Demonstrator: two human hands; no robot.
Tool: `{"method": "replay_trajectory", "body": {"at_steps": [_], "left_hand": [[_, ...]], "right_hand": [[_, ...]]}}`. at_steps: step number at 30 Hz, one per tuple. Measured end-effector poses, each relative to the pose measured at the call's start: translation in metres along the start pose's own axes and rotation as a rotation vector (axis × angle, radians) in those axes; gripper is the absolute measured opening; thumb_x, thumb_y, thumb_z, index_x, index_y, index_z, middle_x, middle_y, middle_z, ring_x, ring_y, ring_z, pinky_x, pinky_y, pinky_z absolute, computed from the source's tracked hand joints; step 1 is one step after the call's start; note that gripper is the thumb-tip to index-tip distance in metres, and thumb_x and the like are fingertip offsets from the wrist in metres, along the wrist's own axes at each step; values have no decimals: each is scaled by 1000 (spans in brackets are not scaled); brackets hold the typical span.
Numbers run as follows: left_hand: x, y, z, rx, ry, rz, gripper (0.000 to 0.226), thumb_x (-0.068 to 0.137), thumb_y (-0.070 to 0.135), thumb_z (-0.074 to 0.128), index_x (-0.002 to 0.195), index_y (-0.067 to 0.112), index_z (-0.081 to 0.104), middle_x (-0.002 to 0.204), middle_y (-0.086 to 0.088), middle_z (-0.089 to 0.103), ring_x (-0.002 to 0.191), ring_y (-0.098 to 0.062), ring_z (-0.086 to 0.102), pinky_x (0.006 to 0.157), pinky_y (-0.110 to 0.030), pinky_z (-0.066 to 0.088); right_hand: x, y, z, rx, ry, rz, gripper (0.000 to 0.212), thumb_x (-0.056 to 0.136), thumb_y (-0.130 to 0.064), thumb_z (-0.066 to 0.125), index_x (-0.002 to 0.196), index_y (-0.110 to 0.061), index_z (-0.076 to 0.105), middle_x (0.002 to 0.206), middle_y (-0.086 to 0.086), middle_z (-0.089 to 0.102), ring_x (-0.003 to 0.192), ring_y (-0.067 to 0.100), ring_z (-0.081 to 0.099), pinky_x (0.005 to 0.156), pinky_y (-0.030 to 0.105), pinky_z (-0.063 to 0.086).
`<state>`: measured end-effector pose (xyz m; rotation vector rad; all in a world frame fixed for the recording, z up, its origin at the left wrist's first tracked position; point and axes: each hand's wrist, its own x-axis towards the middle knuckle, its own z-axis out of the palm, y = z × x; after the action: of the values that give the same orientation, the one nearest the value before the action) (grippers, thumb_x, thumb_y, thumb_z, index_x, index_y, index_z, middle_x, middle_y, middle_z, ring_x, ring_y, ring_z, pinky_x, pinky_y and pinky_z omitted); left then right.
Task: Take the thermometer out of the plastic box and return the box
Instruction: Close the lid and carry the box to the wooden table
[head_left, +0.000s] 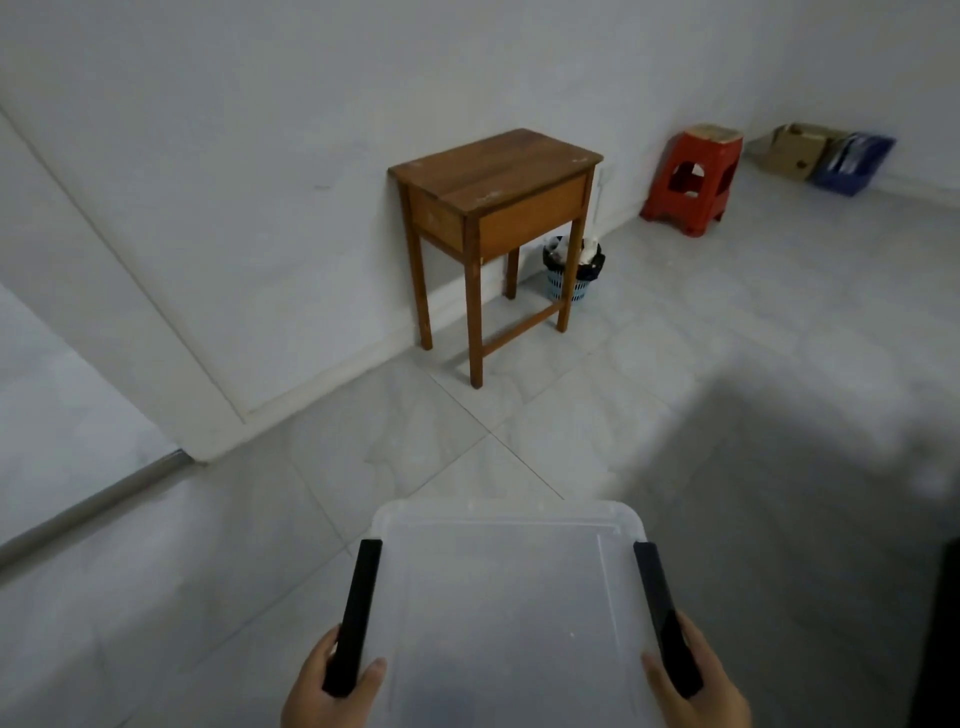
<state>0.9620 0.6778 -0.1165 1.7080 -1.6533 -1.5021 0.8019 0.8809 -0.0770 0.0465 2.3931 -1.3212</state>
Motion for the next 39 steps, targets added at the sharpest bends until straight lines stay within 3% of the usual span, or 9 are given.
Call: {"method": "replay_trajectory", "body": {"at_steps": [12,18,23,25,27,30,33,35,39], "left_hand": [[248,240,170,114,-158,88,53,64,-1,75,114,-2,55,105,-24,62,98,-37,57,96,-44,40],[334,330,291,127,-277,85,49,66,-5,72,110,-7,52,83,-11,56,84,-28,49,91,-41,41],[383,423,395,66,-188,78,50,68,-4,71,113,-5,50,104,-17,52,91,-28,46,94,-42,38],[391,473,426,25,-175,37,51,69,-6,69,115,-9,47,105,-15,49,96,-31,47,96,-42,36],[441,478,471,20,-111,-11,51,67,-2,73,111,-1,49,97,-12,49,102,-31,49,98,-44,34],[500,480,509,123,-133,31,80,44,17,90,112,24,48,72,-13,49,98,-28,54,105,-51,23],[508,581,524,14,43,-31,58,65,7,76,117,11,51,107,-13,56,113,-32,48,103,-44,31],[508,639,517,-52,38,56,58,68,8,74,121,9,50,126,-14,54,117,-34,46,103,-46,32],[592,675,525,-87,70,167,53,74,13,69,123,14,48,126,-12,54,116,-32,47,102,-48,34]], "right_hand": [[290,-162,47,67,191,28,55,68,-1,72,119,-3,53,118,22,61,108,36,57,97,40,39],[452,-201,39,69,187,42,55,67,2,71,118,1,52,117,24,60,107,38,56,87,33,36],[593,-274,11,65,247,23,52,65,3,72,115,-3,57,108,25,65,103,37,60,94,38,41],[642,-311,1,64,257,-20,52,65,4,72,114,-3,57,101,23,65,98,35,61,90,30,42],[692,-344,-6,67,257,-52,52,65,5,72,114,-5,58,92,15,62,94,32,60,83,17,41],[754,-390,-7,72,219,-76,52,67,6,70,116,-6,56,92,12,59,96,33,58,90,32,38],[816,-436,1,47,190,-143,51,68,3,70,115,-8,57,94,16,61,86,24,52,91,36,39],[852,-469,13,47,171,-202,51,70,1,70,117,-11,56,100,18,63,86,21,50,94,38,40],[921,-544,54,62,103,-326,51,75,-5,66,123,-16,51,117,16,62,100,24,56,92,32,39]]}}
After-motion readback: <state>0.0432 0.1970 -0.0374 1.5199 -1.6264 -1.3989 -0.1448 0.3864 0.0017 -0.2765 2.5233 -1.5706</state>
